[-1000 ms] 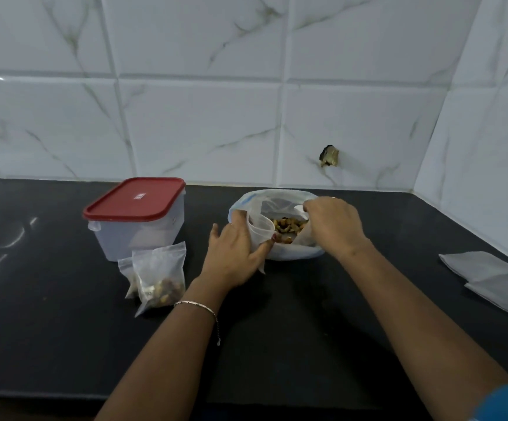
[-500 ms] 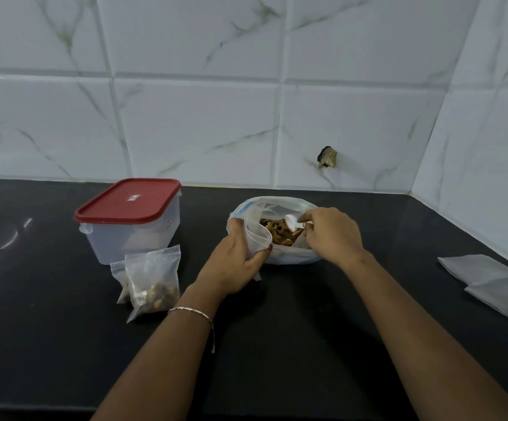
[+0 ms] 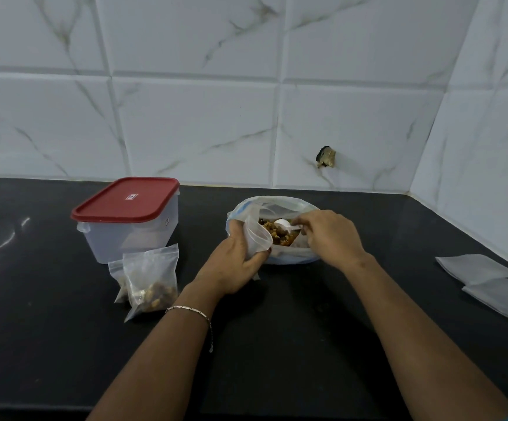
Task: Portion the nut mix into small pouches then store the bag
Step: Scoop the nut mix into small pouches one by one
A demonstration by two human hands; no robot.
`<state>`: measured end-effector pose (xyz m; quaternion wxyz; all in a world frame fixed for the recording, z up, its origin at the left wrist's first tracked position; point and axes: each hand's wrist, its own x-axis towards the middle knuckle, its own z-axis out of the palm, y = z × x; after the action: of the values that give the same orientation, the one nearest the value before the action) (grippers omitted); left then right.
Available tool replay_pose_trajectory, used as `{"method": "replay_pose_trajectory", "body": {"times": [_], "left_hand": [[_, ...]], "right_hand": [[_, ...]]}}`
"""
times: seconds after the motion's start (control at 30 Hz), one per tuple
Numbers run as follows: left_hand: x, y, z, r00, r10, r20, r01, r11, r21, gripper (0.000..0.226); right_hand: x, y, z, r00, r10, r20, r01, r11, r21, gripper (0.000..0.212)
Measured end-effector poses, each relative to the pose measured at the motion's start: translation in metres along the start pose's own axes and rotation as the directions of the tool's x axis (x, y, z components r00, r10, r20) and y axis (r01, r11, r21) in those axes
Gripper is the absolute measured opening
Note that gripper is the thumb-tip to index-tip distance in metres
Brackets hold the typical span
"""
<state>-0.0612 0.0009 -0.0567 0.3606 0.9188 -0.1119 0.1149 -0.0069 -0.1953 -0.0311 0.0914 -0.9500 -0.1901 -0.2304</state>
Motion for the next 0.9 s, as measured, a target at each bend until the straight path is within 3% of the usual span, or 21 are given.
{"method": "replay_pose_trajectory", "body": {"times": [0.2,0.33,0.43,0.57,0.7,0.9], "left_hand": [[0.000,-0.002,0.000,1.000,0.015,0.006,-0.015,1.000,-0.020,0.053],[0.001,-0.004,0.000,1.000,0.018,0.004,-0.018,1.000,-0.024,0.054],[0.001,-0.004,0.001,1.000,0.017,-0.001,-0.017,0.999,-0.037,0.054],[0.000,-0.002,0.002,1.000,0.018,0.005,-0.018,0.998,-0.064,0.056],[0.000,-0.002,0.001,1.000,0.012,0.026,-0.009,0.994,-0.112,0.056],[-0.002,0.004,0.005,0.998,0.043,0.043,-0.035,0.982,-0.185,0.052]], "right_hand": [[0.003,-0.015,0.008,0.997,-0.080,0.006,0.080,0.987,-0.136,0.020],[0.005,-0.012,0.006,0.999,0.027,0.038,-0.028,0.999,0.027,0.028],[0.001,-0.004,0.001,0.978,0.138,0.156,-0.173,0.956,0.239,0.029],[-0.002,-0.005,0.000,0.940,0.197,0.278,-0.311,0.831,0.462,0.030],[-0.004,-0.014,0.004,0.878,0.334,0.344,-0.479,0.594,0.646,0.026],[-0.008,-0.024,0.006,0.774,0.409,0.483,-0.617,0.313,0.722,0.018]]}}
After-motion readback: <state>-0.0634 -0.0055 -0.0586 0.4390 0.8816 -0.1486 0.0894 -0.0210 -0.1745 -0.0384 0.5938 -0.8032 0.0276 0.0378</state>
